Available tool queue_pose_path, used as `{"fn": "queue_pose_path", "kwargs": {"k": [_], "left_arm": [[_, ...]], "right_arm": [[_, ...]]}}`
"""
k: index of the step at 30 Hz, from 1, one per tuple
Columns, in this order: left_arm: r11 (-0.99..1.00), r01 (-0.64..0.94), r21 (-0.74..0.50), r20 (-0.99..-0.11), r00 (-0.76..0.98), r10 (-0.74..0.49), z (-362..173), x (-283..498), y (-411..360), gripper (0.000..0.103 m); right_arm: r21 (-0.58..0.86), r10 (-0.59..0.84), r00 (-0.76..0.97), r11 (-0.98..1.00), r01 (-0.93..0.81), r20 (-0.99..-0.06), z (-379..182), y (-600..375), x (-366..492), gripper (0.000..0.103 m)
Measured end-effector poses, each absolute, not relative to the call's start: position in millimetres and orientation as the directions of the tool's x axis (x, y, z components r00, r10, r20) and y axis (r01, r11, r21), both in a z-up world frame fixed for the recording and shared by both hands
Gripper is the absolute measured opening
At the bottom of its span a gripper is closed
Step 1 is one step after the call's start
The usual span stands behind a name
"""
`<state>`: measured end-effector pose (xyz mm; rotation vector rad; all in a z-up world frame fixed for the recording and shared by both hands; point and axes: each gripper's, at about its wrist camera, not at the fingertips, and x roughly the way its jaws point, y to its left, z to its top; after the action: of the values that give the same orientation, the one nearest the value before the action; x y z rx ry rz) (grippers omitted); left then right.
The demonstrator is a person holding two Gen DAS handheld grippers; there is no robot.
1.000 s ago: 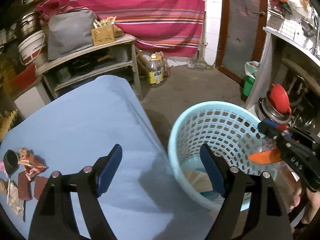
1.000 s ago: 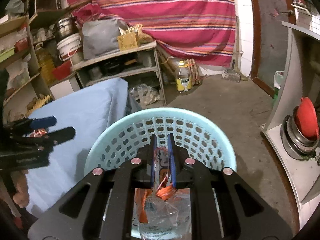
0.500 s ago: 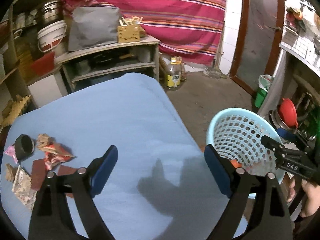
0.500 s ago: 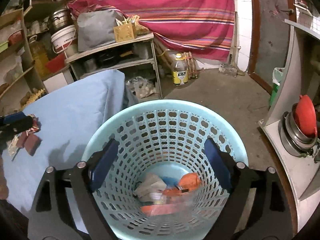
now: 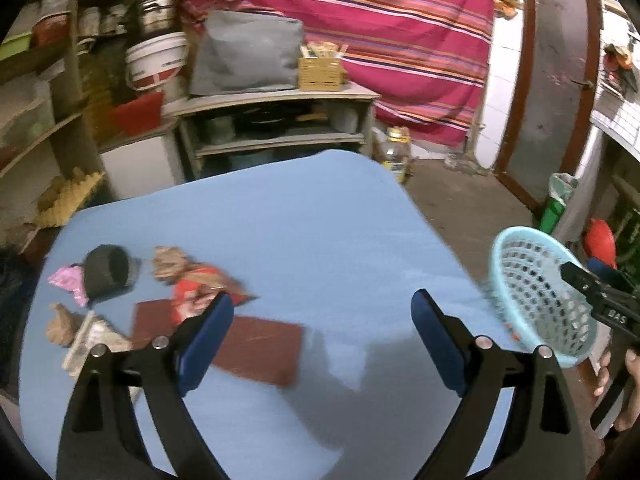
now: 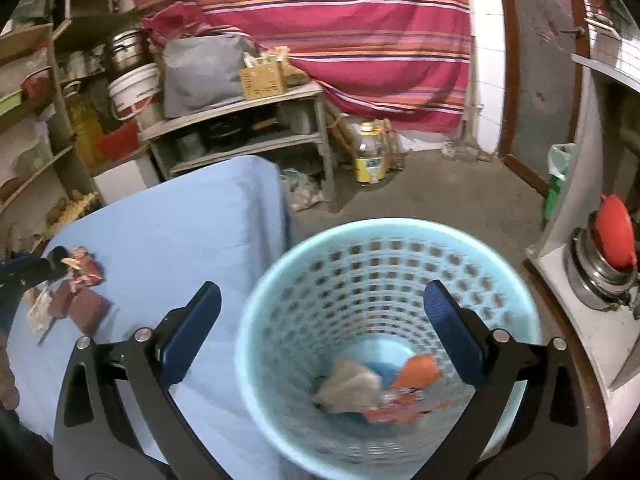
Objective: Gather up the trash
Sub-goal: 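Grasp the red chip bag with the right tool while the left tool grasps the crumpled brown paper bag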
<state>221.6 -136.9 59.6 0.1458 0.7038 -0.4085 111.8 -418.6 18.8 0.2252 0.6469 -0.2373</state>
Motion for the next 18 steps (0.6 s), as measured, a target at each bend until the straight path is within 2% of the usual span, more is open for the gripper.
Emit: {"fn": "queue_pose_path", "kwargs": {"k": [10,18], "left_arm": [[0.973,0.213,0.089,-0.642,0.759,-0.107,32,255,-5,0.090],[0.995,0.069,0.075,-0.649,0.761,-0.003,3,283,80,0.091]], "right_arm": [[0.108,-0.071,0.805,0.980,0.165,-0.589,4,-316,154,0.099],[0.068,-0.024,0.789,0.994,0.083,-0.614,-12,-245,191,0.099]]}}
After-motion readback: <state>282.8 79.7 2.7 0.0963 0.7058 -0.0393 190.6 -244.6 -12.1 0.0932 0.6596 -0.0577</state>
